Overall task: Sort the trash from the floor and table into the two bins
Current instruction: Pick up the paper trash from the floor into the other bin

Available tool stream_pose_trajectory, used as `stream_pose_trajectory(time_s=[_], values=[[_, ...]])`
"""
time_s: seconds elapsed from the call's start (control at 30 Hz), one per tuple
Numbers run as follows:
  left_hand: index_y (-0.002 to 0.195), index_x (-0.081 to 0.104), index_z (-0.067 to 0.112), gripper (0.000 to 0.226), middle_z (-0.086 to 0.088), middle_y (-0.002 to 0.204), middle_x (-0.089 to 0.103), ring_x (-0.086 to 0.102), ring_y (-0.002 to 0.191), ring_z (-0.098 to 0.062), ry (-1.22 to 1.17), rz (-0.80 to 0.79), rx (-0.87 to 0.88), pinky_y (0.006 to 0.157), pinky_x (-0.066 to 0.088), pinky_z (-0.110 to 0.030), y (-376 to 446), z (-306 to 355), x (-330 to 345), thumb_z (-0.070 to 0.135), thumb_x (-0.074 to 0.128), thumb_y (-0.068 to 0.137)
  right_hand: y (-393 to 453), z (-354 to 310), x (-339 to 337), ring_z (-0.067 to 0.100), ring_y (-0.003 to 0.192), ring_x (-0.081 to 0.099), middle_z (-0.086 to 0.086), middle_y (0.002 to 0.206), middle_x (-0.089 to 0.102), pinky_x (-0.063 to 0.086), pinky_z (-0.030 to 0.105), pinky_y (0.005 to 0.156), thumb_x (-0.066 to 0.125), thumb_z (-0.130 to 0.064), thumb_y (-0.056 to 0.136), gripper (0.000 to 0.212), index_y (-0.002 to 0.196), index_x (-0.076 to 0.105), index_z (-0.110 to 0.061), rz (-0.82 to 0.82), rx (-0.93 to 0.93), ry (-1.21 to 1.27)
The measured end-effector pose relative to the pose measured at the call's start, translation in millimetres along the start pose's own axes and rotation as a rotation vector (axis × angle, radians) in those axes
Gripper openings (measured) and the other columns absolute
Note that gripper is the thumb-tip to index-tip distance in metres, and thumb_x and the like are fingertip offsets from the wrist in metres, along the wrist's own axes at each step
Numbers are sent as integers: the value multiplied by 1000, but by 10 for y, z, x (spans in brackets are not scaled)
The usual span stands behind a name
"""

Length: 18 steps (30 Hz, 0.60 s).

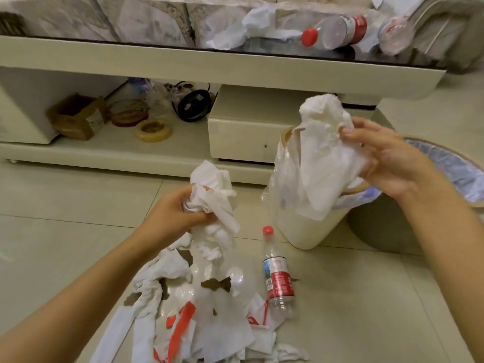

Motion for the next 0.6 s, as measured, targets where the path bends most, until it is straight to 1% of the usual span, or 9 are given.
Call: stream_pose_trajectory(time_s=[0.07, 0.1, 0.2, 0.27, 0.33, 0.4, 0.47, 0.53, 0.6], values=[[105, 67, 23, 31, 3, 91, 73, 70, 81, -10, -17, 3, 8, 63, 57, -24, 22, 41, 43, 19, 75, 76, 84, -307, -211, 8, 86, 67, -6, 92, 69, 57, 25, 71, 57, -16, 86, 19, 103, 63, -21, 67, -81, 75], [103, 67, 24, 29, 4, 90, 73, 70, 80, -10, -25, 6, 11, 62, 56, -23, 30, 55, 62, 18, 76, 75, 135, -438, -301, 7, 84, 66, -8, 90, 69, 56, 23, 71, 53, -16, 89, 16, 101, 63, -22, 80, -116, 122], [99, 68, 25, 27, 8, 88, 73, 70, 78, -9, -43, 6, -1, 58, 55, -20, 46, 49, 104, 17, 75, 74, 308, -675, -467, 3, 73, 65, -9, 79, 69, 52, 17, 57, 46, -17, 93, 17, 96, 62, -22, 94, -176, 195], [99, 68, 25, 26, 10, 88, 73, 70, 78, -9, -33, -1, -8, 57, 55, -21, 60, 32, 131, 16, 75, 75, 428, -676, -571, 4, 68, 64, -6, 80, 67, 48, 16, 48, 52, -17, 90, 14, 100, 61, -17, 183, -194, 143], [97, 67, 26, 26, 14, 86, 73, 69, 76, -6, -18, 9, -11, 55, 55, -20, 64, 23, 147, 16, 75, 74, 546, -552, -706, 9, 71, 66, 2, 88, 66, 50, 21, 53, 64, -17, 81, 26, 106, 61, -12, 316, -197, 71], [96, 67, 27, 26, 14, 85, 73, 69, 76, -6, -13, 15, -14, 55, 54, -20, 63, 23, 155, 16, 75, 73, 626, -346, -799, 12, 70, 65, 3, 86, 66, 51, 24, 59, 68, -11, 78, 22, 99, 63, -15, 406, -194, 18], [96, 67, 27, 27, 11, 87, 73, 70, 76, -8, -9, 14, -19, 57, 55, -22, 63, 17, 151, 16, 75, 73, 696, -86, -829, 16, 77, 65, 3, 89, 68, 53, 29, 67, 70, -10, 78, 19, 93, 65, -21, 435, -144, -55], [95, 67, 27, 27, 15, 89, 72, 70, 77, -8, 0, 14, -22, 57, 56, -22, 49, 12, 141, 16, 75, 72, 737, 179, -851, 23, 90, 65, 6, 101, 69, 53, 36, 75, 72, -11, 77, 21, 93, 66, -24, 455, -66, -108], [95, 66, 28, 27, 19, 90, 71, 69, 78, -6, 9, 18, -24, 56, 56, -21, 39, 6, 133, 15, 74, 73, 753, 391, -883, 25, 98, 64, 6, 107, 68, 53, 38, 78, 72, -11, 77, 22, 93, 66, -26, 490, -7, -113]])
Point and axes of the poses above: each hand's wrist, its own y-axis towards the middle knuckle, its own x-axis out of the palm, z = x × y, the point moved 6 cm from there along y, towards the middle knuckle
